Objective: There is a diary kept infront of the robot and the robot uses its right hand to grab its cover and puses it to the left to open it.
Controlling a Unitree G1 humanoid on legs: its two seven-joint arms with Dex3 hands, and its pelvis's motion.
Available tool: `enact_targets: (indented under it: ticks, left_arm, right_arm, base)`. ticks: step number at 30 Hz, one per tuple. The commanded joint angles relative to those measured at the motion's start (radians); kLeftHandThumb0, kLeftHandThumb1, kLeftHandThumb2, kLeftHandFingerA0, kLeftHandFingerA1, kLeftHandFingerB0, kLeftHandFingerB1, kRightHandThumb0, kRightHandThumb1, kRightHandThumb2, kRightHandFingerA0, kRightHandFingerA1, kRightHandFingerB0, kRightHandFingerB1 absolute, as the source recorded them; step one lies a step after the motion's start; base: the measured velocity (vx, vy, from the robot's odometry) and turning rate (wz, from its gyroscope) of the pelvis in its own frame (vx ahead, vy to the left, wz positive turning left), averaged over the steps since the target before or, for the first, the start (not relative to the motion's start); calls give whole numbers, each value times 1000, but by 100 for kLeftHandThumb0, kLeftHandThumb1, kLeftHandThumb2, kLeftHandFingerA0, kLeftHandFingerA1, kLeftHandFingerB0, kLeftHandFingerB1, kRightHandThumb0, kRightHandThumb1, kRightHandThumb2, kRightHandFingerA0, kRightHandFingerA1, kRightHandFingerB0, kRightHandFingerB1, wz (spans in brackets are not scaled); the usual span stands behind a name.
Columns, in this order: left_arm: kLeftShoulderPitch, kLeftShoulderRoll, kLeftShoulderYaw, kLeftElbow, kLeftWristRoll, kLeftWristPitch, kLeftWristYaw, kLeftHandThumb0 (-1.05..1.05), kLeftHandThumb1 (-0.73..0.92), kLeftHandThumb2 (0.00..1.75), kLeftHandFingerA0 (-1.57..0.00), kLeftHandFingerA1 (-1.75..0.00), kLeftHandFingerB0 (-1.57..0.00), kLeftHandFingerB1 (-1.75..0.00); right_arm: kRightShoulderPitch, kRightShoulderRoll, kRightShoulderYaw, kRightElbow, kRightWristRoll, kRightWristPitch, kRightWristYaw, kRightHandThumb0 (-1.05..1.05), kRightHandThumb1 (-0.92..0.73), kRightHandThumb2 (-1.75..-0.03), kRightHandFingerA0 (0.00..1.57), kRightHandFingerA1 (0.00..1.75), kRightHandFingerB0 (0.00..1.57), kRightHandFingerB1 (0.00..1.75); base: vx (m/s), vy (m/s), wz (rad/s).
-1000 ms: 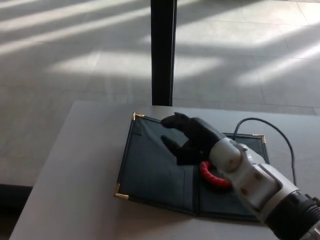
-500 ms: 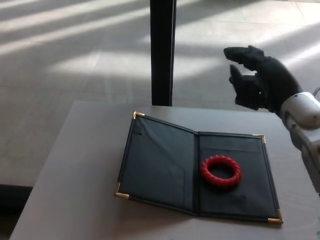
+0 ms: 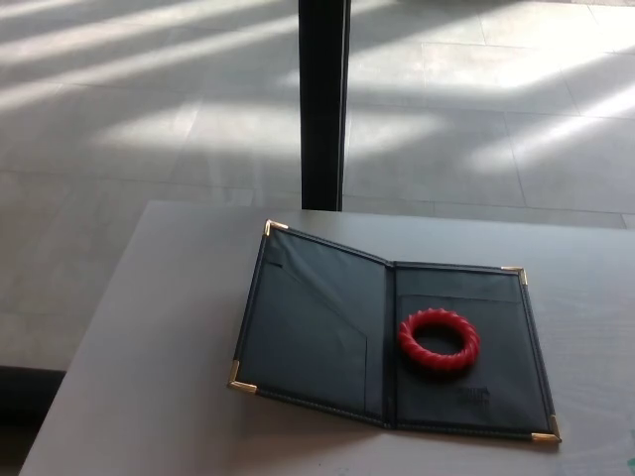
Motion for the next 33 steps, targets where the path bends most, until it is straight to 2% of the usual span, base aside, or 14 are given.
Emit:
enact_targets:
  ticks: [1, 6, 7, 12, 14, 16, 22, 23, 24, 27, 28, 29, 30, 33]
  left_arm:
    - [51, 20, 47, 7, -30, -22, 14, -105, 92, 108, -47, -175, -31, -164]
    - [61, 20, 46, 15, -26, -30, -3, -105, 92, 102, -51, -175, -40, -158]
    - [62, 22, 50, 15, -30, -24, -4, -105, 78, 149, -62, -151, -44, -136]
    - [68, 23, 55, 8, -33, -27, -7, -105, 79, 149, -63, -154, -45, -139]
    - [68, 25, 51, 9, -28, -27, -3, -105, 80, 149, -63, -153, -45, -137]
    - [68, 25, 52, 11, -27, -27, -3, -105, 79, 149, -62, -152, -43, -136]
    - [61, 21, 68, 18, -34, -20, 3, -105, 79, 150, -59, -153, -40, -135]
    - [65, 21, 63, 15, -27, -23, 6, -105, 79, 148, -64, -152, -43, -135]
    - [68, 18, 65, 13, -28, -25, -2, -105, 79, 149, -64, -154, -42, -136]
    - [68, 15, 69, 14, -27, -25, 0, -105, 79, 149, -66, -155, -46, -138]
    - [67, 15, 70, 14, -26, -25, 9, -105, 92, 107, -50, -175, -33, -169]
    - [69, 14, 68, 15, -23, -26, 7, -105, 79, 149, -65, -154, -45, -138]
    - [74, 9, 67, 13, -20, -32, 11, -105, 92, 107, -51, -175, -34, -169]
    - [80, 3, 65, 9, -18, -32, 18, -105, 92, 108, -54, -175, -35, -174]
  right_arm:
    - [329, -188, -681, -19, 195, -96, -52, -74, -92, -74, 57, 85, 50, 70]
    - [425, -244, -758, 109, 180, -175, -45, -80, -92, -78, 42, 97, 36, 77]
    - [442, -248, -777, 125, 186, -185, -43, -80, -92, -82, 45, 99, 36, 78]
    - [481, -246, -850, 133, 215, -160, -48, -79, -92, -75, 41, 103, 34, 83]
    - [535, -288, -872, 265, 199, -236, -47, -85, -92, -72, 34, 119, 30, 92]
    - [560, -293, -882, 309, 197, -275, -39, -83, -92, -72, 26, 120, 23, 92]
    - [642, -245, -919, 401, 206, -323, -57, -80, -92, -73, 25, 128, 26, 95]
    - [656, -197, -922, 388, 207, -316, -77, -82, -92, -73, 23, 142, 30, 101]
    - [675, -181, -898, 420, 186, -346, -76, -88, -92, -77, 35, 127, 39, 98]
    - [688, -148, -891, 419, 196, -363, -75, -86, -92, -80, 34, 124, 30, 96]
    - [700, -120, -881, 425, 204, -370, -53, -84, -92, -76, 32, 119, 29, 94]
    - [691, -100, -888, 446, 225, -368, -56, -78, -79, -116, 53, 102, 40, 84]
    - [683, -50, -882, 458, 238, -365, -67, -86, -82, -117, 47, 98, 35, 82]
    - [681, 17, -866, 444, 254, -379, -85, -81, -77, -114, 49, 99, 33, 81]
  base:
    - [0, 0, 0]
    - [0, 0, 0]
    - [0, 0, 0]
    - [0, 0, 0]
    - [0, 0, 0]
    - [0, 0, 0]
    - [0, 0, 0]
    - [0, 0, 0]
    - [0, 0, 0]
    - [0, 0, 0]
    - [0, 0, 0]
    - [0, 0, 0]
    - [0, 0, 0]
    - [0, 0, 0]
